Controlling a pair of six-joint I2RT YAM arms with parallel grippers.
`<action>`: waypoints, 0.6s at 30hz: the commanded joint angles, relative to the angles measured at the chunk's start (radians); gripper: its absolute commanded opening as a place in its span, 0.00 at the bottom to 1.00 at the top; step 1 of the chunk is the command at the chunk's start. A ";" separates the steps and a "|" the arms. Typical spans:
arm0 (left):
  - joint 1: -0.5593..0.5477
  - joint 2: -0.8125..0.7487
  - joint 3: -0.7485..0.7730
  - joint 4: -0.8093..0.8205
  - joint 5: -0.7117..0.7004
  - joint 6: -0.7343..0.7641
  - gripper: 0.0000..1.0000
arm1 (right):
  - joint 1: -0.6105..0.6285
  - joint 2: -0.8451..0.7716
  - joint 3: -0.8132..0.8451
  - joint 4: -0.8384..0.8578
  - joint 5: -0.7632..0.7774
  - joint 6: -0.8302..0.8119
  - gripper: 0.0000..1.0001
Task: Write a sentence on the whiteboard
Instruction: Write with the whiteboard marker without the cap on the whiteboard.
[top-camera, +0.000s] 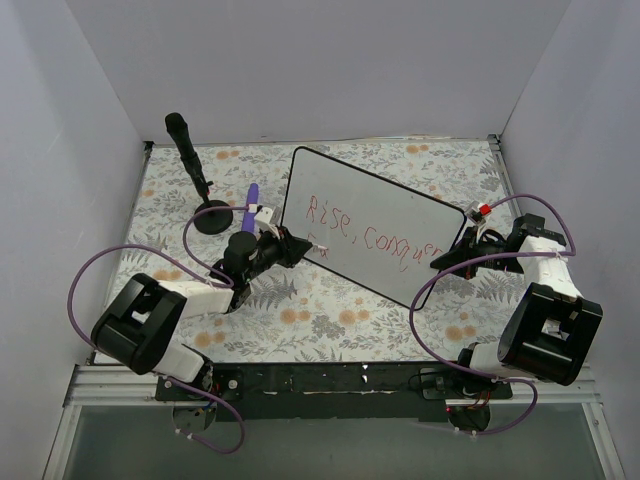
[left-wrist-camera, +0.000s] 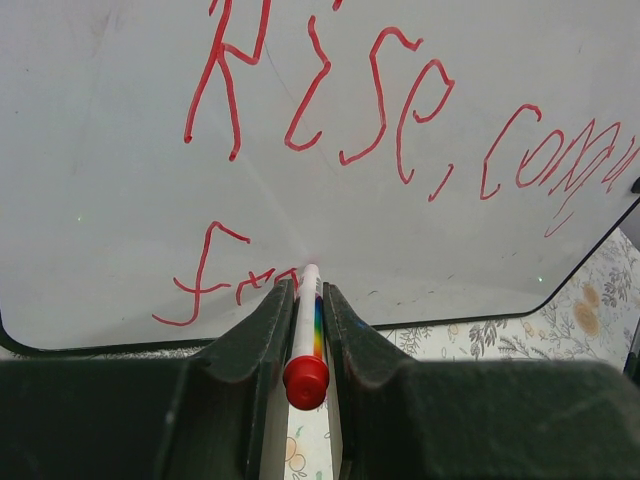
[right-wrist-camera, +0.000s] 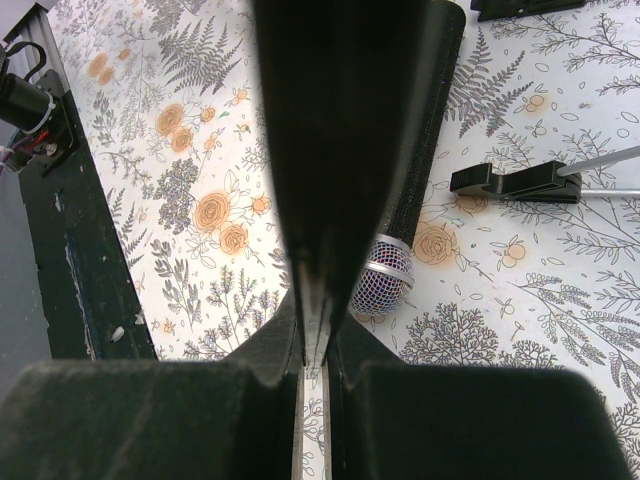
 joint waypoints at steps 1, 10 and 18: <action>0.007 -0.011 0.027 0.004 0.015 0.011 0.00 | 0.010 -0.012 -0.005 0.023 0.058 -0.045 0.01; 0.005 0.012 0.031 0.012 0.025 0.008 0.00 | 0.010 -0.014 -0.005 0.022 0.058 -0.045 0.01; 0.002 0.031 0.025 0.009 0.000 0.017 0.00 | 0.010 -0.011 -0.006 0.023 0.060 -0.044 0.01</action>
